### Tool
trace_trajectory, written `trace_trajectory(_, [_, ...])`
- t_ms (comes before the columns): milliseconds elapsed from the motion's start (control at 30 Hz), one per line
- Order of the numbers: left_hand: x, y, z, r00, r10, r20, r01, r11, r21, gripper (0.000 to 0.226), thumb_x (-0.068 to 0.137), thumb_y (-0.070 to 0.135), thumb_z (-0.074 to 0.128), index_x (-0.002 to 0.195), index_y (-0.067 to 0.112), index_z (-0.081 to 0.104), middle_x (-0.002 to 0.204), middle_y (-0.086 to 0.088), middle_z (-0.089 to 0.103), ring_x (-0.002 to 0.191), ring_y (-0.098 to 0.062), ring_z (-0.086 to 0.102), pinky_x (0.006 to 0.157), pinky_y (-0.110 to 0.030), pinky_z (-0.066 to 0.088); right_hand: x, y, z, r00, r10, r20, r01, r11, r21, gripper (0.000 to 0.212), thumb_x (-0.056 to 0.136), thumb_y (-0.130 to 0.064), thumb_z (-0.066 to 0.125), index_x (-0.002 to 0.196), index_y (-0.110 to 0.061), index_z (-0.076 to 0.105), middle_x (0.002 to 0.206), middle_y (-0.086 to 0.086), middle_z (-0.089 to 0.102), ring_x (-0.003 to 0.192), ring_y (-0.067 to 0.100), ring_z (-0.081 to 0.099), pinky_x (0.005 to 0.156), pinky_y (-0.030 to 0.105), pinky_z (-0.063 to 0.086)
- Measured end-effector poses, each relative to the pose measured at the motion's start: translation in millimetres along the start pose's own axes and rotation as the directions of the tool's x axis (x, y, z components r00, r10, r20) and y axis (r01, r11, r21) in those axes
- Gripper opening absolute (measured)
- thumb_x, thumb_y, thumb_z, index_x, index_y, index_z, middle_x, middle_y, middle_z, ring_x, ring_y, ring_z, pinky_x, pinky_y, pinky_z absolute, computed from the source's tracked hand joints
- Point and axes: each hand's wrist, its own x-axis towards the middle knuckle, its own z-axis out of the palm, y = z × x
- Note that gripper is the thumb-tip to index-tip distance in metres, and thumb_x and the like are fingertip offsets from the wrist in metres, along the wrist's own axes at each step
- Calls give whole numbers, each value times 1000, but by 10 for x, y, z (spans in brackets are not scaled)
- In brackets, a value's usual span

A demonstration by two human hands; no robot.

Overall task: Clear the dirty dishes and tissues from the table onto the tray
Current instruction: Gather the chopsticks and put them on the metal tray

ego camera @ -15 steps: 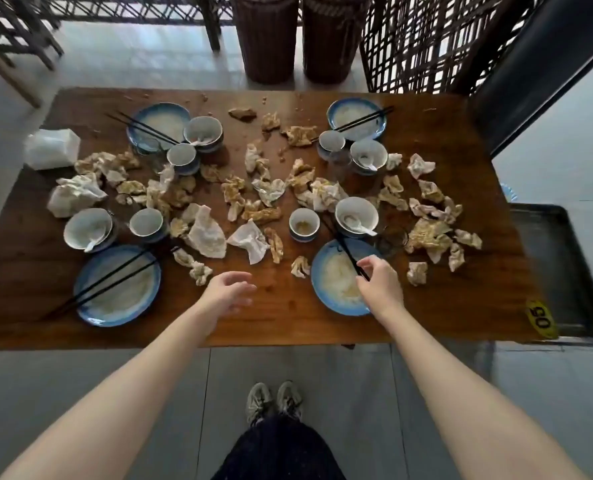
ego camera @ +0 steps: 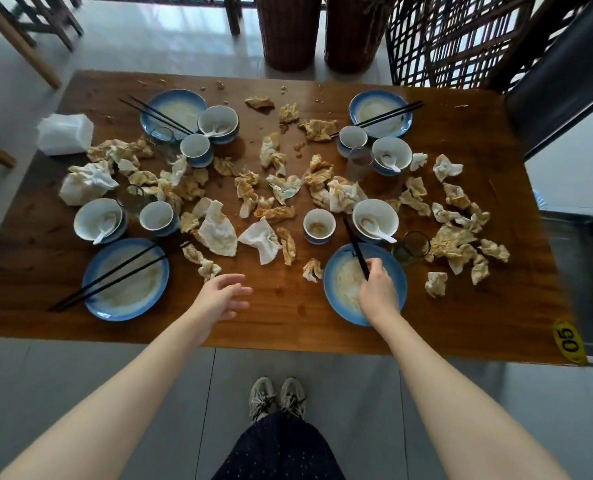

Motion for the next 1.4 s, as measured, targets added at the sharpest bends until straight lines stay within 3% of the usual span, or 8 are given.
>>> trace_trajectory(233, [-29,-14,-117,1000,2,-17,-2,1000,-17,24,98,22,50,122,23,55,105,3,68,92,-17,67,69,-27,50,-307,-53,-137,999,-10,-31,22,914,406,30,91,-6,56,119,-17,51,92,-16,50,84,-1,50,68,10,41])
trace_trajectory(367, [-69,-69,-247,997,12,-78,-13,1000,-11,21,97,22,53,118,25,55,103,3,67,91,-16,67,68,-27,51,-404,-308,-221,997,-66,-27,71,861,503,34,88,-9,62,115,-24,49,90,-4,57,82,14,59,69,30,53])
trace_trajectory(467, [-117,-178,-454,984,68,-167,-55,995,80,22,95,20,55,116,25,53,99,3,66,85,-15,67,62,-24,48,-456,-592,-196,991,-124,41,79,822,564,39,86,-13,65,116,-29,47,93,3,60,80,17,61,65,28,51])
trace_trajectory(633, [-243,-425,-926,932,196,-303,-144,972,187,20,90,10,61,108,18,56,103,-12,64,74,-18,63,64,-26,49,-496,-1025,-78,966,-228,125,115,807,580,40,87,-12,64,119,-31,47,96,-4,60,86,11,61,69,27,54])
trace_trajectory(867, [-225,-499,-1476,863,258,-434,-108,934,340,21,89,7,55,107,17,57,99,-3,62,77,-16,59,58,-21,42,-500,-1446,167,942,-287,176,134,800,585,40,88,-15,64,123,-25,49,93,6,61,77,17,59,56,27,47])
trace_trajectory(1100, [105,-468,-1925,843,398,-362,-80,758,648,34,84,10,62,117,19,57,117,-5,55,109,-24,53,91,-37,45,-485,-1720,486,948,-237,212,103,860,499,42,88,-10,62,125,-23,48,98,8,59,76,19,58,54,26,43])
trace_trajectory(1233, [359,-421,-2006,841,472,-265,-86,600,795,47,82,16,65,126,27,53,121,0,53,109,-24,51,91,-36,40,-479,-1793,597,958,-208,197,97,882,460,44,87,-7,62,126,-22,47,100,9,59,80,22,59,56,28,45])
trace_trajectory(1400, [591,-396,-1979,848,489,-202,-151,590,793,41,85,21,66,125,25,55,119,0,56,112,-24,52,93,-38,38,-449,-1765,626,973,-154,169,67,899,432,42,87,-6,64,123,-20,49,97,5,62,87,23,62,73,41,53])
